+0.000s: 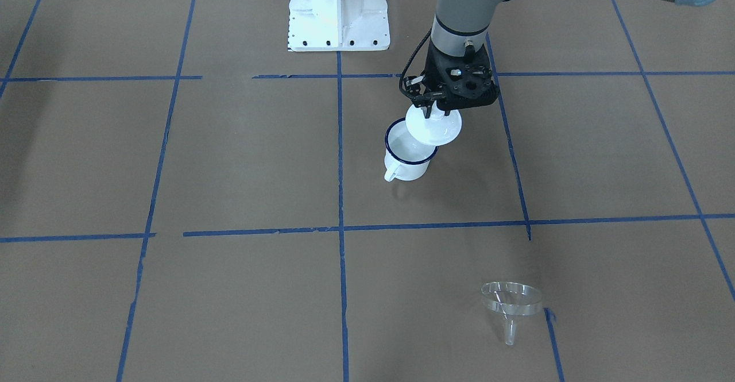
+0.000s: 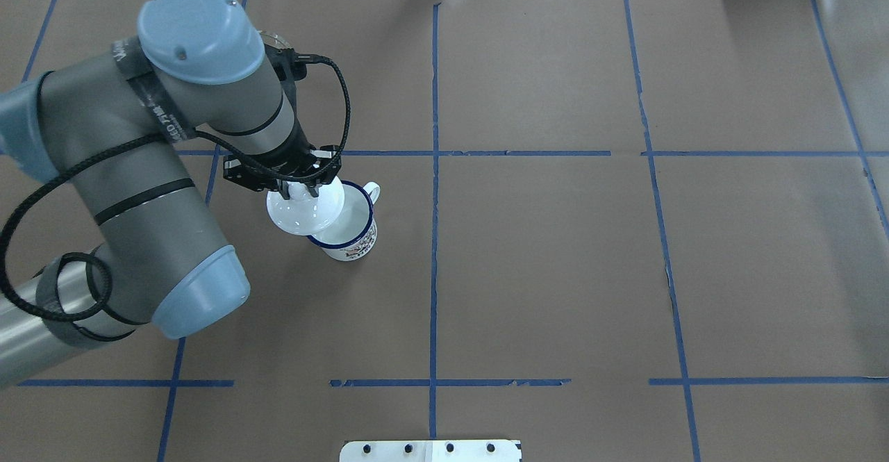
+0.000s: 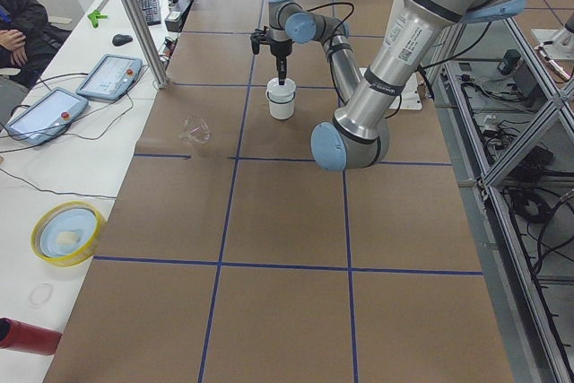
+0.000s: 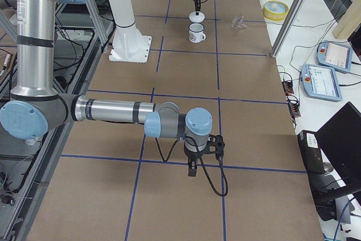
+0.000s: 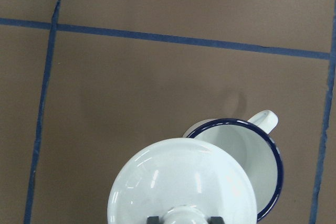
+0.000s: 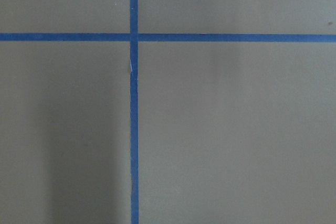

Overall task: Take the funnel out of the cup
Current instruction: 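Lower the white lid onto the mug's rim and open the left gripper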

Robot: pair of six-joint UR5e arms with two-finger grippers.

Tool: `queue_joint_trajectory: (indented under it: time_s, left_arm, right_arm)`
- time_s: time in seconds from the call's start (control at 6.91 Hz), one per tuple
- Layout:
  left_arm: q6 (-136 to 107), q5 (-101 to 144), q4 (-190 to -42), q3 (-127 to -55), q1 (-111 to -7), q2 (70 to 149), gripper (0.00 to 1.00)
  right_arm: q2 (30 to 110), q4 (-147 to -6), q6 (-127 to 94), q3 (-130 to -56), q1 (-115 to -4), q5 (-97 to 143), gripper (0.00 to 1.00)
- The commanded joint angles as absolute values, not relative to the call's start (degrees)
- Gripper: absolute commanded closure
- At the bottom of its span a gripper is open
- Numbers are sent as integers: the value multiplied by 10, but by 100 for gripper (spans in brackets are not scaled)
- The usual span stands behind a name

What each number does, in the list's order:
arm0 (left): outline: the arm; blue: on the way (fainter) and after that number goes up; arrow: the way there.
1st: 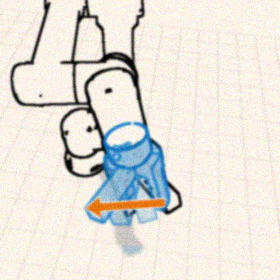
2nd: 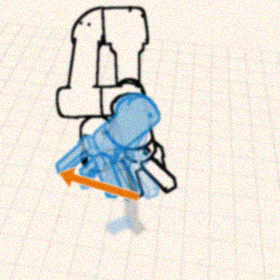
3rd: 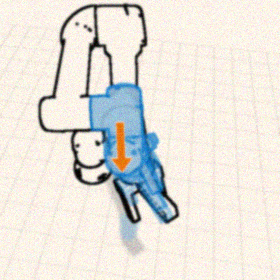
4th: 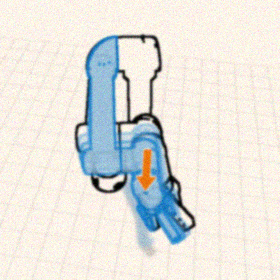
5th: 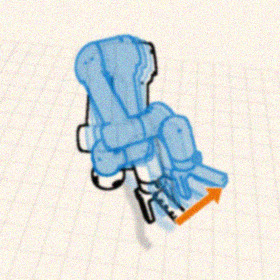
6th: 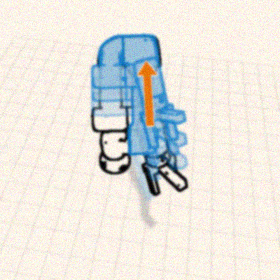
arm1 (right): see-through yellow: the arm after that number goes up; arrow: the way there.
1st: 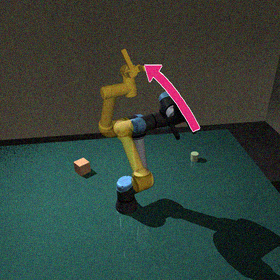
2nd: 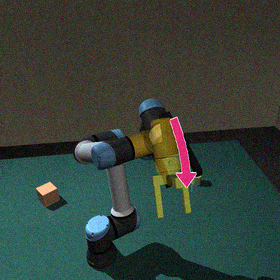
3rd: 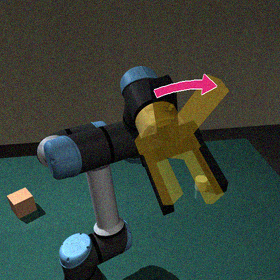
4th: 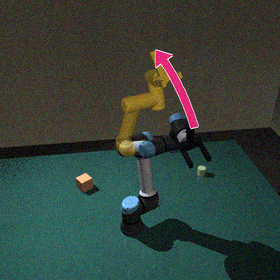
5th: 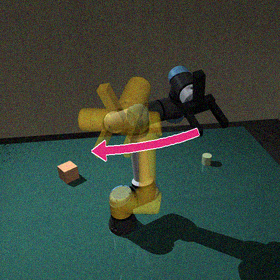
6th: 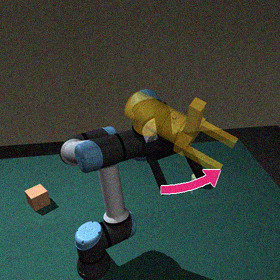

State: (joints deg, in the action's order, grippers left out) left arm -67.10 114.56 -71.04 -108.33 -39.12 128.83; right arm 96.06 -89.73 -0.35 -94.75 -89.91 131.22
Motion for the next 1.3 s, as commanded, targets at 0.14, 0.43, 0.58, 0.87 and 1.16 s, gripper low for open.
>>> queue_joint_trajectory:
  time_s: [0.14, 0.43, 0.58, 0.87, 1.16]
  left_arm:
    - [-673, 1147, -758, -1024, -388, 1301, 100]
    - [-674, 1147, -758, -1024, -379, 1303, 100]
    - [-674, 1147, -757, -1025, -375, 1302, 100]
    - [-674, 1147, -758, -1026, -366, 1301, 100]
    - [-674, 1148, -757, -1025, -366, 1299, 100]
  right_arm:
    - [961, -897, -4, -947, -899, 1312, 0]
    - [961, -897, -4, -947, -899, 1312, 0]
    - [961, -897, -4, -947, -899, 1312, 0]
    - [961, -897, -4, -947, -899, 1312, 0]
    - [961, -897, -4, -947, -899, 1312, 0]
